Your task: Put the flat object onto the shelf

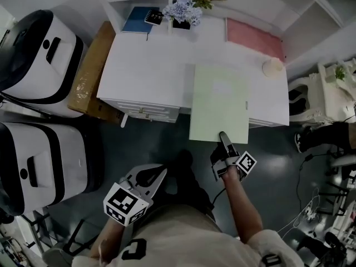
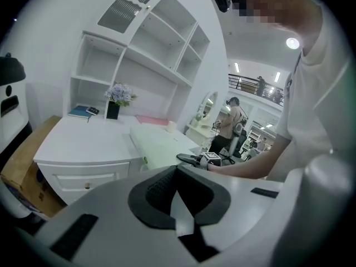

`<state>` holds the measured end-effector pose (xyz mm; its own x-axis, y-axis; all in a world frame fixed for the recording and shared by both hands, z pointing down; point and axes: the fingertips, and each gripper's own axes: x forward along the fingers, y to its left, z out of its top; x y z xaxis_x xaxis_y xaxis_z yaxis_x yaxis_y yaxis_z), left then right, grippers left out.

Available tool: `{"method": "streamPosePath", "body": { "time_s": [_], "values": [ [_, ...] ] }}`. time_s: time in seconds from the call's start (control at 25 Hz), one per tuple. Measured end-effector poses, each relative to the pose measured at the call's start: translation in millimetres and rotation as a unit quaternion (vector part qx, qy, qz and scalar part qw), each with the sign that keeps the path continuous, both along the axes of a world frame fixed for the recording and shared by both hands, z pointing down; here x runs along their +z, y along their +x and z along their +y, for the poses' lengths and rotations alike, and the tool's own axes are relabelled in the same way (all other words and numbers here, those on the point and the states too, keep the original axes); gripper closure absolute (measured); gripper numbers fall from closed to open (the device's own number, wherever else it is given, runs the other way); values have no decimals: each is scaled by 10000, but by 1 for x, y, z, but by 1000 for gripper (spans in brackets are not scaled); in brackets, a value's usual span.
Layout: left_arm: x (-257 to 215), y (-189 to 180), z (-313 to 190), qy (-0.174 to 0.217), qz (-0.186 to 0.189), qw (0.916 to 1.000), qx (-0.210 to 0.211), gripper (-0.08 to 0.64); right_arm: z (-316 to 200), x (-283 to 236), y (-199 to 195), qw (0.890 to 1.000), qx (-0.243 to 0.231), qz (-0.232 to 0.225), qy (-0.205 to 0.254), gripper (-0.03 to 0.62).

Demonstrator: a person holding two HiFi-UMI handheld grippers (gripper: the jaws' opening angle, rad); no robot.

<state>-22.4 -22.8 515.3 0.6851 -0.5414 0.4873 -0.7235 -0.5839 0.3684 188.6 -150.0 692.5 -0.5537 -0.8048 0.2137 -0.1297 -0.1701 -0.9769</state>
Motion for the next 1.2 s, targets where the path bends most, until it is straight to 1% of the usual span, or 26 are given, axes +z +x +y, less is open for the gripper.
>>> {"method": "streamPosePath", "body": {
  "time_s": [0.24, 0.4, 0.52, 0.72, 0.84, 0.96, 1.2],
  "values": [
    [-3, 0, -2, 95, 145, 9998, 90, 546, -2, -6, -2, 9997, 211, -83, 52, 285],
    [-5, -3, 1, 95, 167, 9997, 134, 546, 6, -13, -4, 9984, 359, -429, 12, 288],
    [-9, -6, 0, 144, 195, 9996, 156, 546, 8, -21, -5, 9973, 440, -594, -4, 289],
    [-16, -8, 0, 294, 224, 9990, 236, 546, 11, -32, -8, 9981, 330, -491, 158, 293],
    [-20, -12, 3, 381, 235, 9987, 247, 546, 16, -41, -15, 9978, 289, -557, 201, 293],
    [-25, -17, 8, 457, 216, 9985, 227, 546, 24, -48, -22, 9964, 306, -759, 213, 295],
    [-33, -27, 21, 603, 204, 9978, 176, 546, 34, -72, -33, 9914, 495, -1161, 332, 295]
  ]
}}
